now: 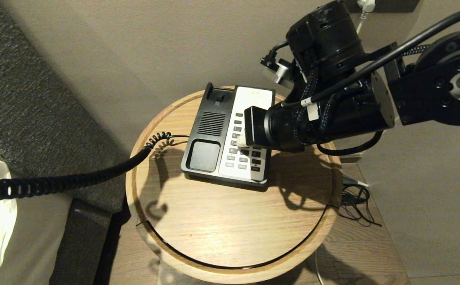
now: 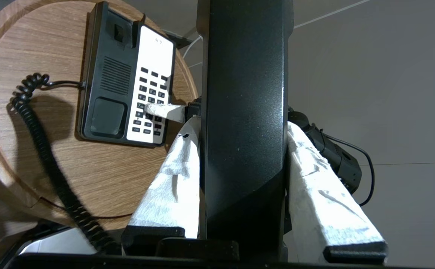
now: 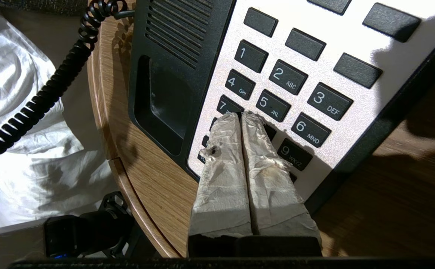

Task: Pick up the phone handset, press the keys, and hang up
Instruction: Dial the number

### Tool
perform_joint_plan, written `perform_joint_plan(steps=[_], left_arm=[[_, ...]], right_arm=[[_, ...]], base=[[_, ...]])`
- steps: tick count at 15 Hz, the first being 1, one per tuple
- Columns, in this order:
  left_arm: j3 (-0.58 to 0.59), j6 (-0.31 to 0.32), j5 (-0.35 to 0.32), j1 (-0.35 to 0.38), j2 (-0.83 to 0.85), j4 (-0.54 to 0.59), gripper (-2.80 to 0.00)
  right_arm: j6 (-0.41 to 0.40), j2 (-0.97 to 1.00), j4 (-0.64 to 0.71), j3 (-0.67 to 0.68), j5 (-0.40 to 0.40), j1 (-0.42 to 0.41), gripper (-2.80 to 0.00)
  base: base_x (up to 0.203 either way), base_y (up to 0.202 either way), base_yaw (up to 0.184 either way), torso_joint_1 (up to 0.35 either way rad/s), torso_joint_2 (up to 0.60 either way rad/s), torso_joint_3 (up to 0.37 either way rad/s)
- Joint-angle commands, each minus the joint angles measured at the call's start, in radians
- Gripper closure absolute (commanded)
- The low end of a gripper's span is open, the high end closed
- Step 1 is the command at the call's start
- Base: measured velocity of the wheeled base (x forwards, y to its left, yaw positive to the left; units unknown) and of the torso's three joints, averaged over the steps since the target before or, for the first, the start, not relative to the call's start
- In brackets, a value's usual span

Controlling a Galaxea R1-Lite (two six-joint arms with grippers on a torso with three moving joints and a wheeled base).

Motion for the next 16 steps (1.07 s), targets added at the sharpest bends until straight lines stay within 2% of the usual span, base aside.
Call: perform_joint_plan(steps=[1, 16], left_arm=[[0.003, -0.005, 0.0, 0.0, -0.001, 0.002, 0.0], [0.004, -0.006, 0.0, 0.001, -0.001, 0.003, 0.0]], right_arm=[[0.002, 0.004, 0.003, 0.001, -0.001, -0.002, 0.0], [0.009, 0.01, 0.006, -0.037, 0.01, 0.015, 0.0]], base=[[0.0, 0.0, 0.0, 0.0, 0.0, 0.0], [0.0, 0.0, 0.0, 0.0, 0.0, 0.0]])
